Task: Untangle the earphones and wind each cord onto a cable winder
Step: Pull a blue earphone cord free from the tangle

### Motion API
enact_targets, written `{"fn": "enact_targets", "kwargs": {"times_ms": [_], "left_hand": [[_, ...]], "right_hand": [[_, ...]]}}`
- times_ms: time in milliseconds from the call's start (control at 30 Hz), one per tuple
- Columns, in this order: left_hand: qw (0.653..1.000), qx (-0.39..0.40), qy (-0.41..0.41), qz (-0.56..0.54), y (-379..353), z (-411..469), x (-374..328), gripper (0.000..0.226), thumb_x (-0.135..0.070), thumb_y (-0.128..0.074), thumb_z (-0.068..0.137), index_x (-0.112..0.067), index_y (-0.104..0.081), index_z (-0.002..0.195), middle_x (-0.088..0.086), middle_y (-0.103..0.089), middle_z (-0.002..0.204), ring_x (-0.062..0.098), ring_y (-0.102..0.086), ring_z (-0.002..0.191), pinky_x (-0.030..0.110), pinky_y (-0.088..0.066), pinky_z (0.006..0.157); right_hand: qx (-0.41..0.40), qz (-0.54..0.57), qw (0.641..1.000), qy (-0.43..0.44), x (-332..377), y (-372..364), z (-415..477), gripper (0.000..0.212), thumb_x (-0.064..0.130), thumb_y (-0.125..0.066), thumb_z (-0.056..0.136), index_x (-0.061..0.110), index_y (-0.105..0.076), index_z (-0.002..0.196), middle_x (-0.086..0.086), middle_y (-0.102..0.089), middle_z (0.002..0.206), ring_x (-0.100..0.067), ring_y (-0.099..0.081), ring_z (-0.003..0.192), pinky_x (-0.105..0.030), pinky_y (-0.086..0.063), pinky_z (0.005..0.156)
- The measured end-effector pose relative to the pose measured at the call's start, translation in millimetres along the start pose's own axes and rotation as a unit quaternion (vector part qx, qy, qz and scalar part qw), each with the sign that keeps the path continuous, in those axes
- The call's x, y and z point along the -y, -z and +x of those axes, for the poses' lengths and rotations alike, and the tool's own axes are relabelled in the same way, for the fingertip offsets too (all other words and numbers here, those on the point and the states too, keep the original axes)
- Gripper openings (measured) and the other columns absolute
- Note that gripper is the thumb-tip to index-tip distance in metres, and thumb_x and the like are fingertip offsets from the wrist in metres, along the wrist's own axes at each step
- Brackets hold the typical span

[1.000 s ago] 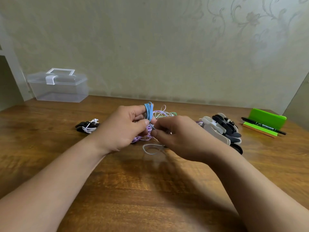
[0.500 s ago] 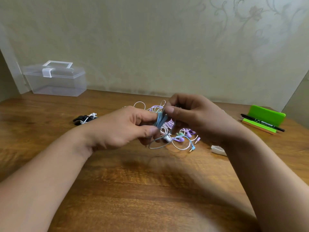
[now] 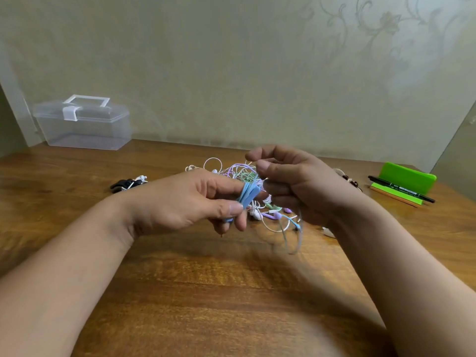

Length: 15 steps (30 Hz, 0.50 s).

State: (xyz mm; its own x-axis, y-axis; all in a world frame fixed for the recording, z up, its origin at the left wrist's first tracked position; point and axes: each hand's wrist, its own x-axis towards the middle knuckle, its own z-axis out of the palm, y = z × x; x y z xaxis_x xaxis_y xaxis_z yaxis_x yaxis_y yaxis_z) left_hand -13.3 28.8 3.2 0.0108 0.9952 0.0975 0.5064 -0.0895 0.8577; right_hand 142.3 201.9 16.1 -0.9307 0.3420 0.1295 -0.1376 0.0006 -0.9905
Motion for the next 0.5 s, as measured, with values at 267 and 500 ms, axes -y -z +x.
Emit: {"fn": "enact_targets", "kwargs": {"times_ms": [267,500], "left_hand": [[0.936,-0.049,-0.095,-0.334,-1.4,-1.0,-1.4,0.041,-0.014,-0.062,0.094,-0.013,-0.068,0.135,0.007,-0.069,0.091,0.015,-0.057,0.07,0.025,-0.054,0.068],[0.924,-0.234,-0.059,-0.296,-7.6,16.0,1.3,0.038,-0.013,-0.057,0.094,-0.019,-0.064,0.131,0.006,-0.076,0.102,0.01,-0.057,0.066,0.018,-0.056,0.066]], "right_hand": [[-0.018,-0.088,0.995,0.035,-22.5,0.7,7.1,0.029,0.03,-0.07,0.097,0.003,-0.064,0.092,0.009,-0.045,0.058,-0.008,-0.026,0.049,-0.022,-0.019,0.046],[-0.035,-0.375,0.922,0.095,-31.1,-22.0,4.0,0.022,0.026,-0.052,0.11,0.021,-0.072,0.117,-0.002,-0.065,0.083,-0.013,-0.045,0.067,-0.033,-0.042,0.064]]}}
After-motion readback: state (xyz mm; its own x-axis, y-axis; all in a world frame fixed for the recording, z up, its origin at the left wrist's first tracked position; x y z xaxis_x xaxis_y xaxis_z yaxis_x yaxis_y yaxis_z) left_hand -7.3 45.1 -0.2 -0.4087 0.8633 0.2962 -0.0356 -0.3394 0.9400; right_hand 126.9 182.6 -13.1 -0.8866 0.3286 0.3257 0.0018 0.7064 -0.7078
